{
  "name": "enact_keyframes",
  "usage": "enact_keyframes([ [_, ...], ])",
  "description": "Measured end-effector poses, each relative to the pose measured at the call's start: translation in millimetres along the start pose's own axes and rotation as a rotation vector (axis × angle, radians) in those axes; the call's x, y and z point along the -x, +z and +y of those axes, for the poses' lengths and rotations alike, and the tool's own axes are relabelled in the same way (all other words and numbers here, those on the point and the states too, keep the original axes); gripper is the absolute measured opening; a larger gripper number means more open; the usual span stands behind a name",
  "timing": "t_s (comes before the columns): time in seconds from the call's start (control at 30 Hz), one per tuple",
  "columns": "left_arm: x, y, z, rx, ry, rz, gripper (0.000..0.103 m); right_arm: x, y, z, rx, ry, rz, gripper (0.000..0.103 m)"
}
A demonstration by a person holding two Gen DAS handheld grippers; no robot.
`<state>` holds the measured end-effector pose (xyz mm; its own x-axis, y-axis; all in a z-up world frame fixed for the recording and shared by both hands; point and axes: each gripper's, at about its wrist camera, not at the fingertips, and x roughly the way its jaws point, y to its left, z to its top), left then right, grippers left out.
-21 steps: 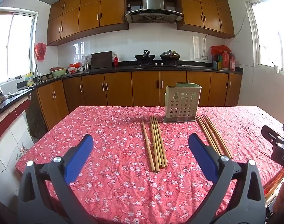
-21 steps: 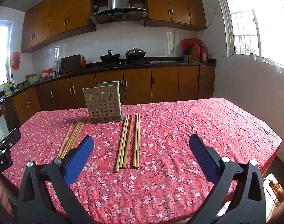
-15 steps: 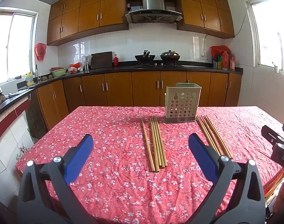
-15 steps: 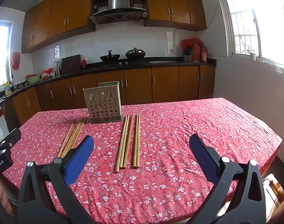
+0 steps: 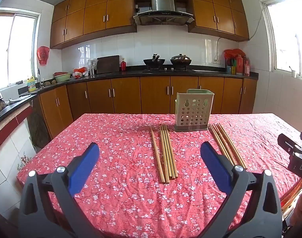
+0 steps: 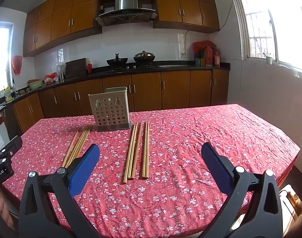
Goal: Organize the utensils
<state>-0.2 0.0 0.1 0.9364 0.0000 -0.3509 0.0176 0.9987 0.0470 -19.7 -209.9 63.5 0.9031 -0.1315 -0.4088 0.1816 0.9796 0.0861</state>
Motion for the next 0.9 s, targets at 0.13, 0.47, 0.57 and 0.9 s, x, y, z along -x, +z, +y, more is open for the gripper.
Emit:
enact_keyframes([
  [0.13,0.0,0.0,-0.1,-0.001,-0.001,-0.001,0.099,0.1,0.3,0.5,0.0,0.0,0.0,0.101],
  [0.47,0.1,0.0,-0.1,0.0,-0.001,-0.001,0.099,0.4,0.9,1.2,0.0,-0.001,0.0,0.101],
  [0.57,0.1,0.0,-0.1,0.0,-0.001,-0.002,0.099,0.4,1.1,1.3,-0.001,-0.001,0.0,0.101],
  [0.9,0.1,0.0,-0.1,0.0,-0.001,-0.002,0.099,-0.1,1.3,2.1,-0.001,-0.001,-0.001,0.101],
])
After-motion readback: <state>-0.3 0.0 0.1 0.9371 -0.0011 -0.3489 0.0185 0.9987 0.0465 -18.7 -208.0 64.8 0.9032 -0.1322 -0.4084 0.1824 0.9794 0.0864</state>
